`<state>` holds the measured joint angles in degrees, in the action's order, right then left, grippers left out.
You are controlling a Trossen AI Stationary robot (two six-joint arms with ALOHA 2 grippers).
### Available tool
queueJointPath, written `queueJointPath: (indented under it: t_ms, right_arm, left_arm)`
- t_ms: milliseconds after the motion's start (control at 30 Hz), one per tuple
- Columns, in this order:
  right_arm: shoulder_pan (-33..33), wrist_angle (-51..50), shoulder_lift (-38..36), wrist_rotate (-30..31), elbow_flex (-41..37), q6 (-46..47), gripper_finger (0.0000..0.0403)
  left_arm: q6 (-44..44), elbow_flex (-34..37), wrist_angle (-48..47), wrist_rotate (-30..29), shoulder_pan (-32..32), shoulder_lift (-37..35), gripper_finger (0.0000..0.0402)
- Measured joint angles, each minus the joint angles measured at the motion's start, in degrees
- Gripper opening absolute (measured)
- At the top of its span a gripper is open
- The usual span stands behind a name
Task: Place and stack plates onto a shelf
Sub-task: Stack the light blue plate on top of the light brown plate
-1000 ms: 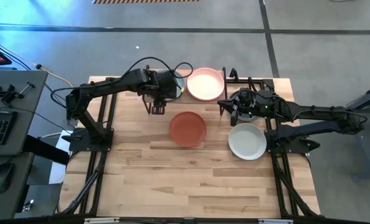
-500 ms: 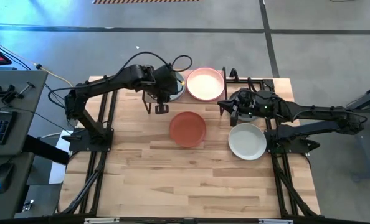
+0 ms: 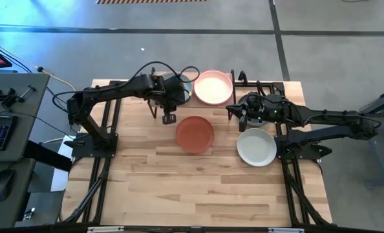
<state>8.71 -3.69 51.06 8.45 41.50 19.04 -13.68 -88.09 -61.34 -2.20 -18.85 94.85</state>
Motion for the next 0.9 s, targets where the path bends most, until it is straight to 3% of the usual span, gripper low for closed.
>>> queueJointPath:
  t_ms: [300,733,900]
  right_arm:
    - [-0.01,0.01,0.01,-0.01,0.0,0.18,0.0]
    - [0.0,0.03,0.01,0.0,0.0,3.03,0.0]
    - [0.0,0.03,0.01,0.03,0.0,4.09,0.0]
  left_arm:
    - [-0.5,-0.13,1.71,0.83,-0.53,0.0,0.0]
    - [1.13,0.13,2.0,9.89,-8.64,-0.02,0.0]
    - [1.67,0.13,2.38,10.82,-10.43,-0.02,0.0]
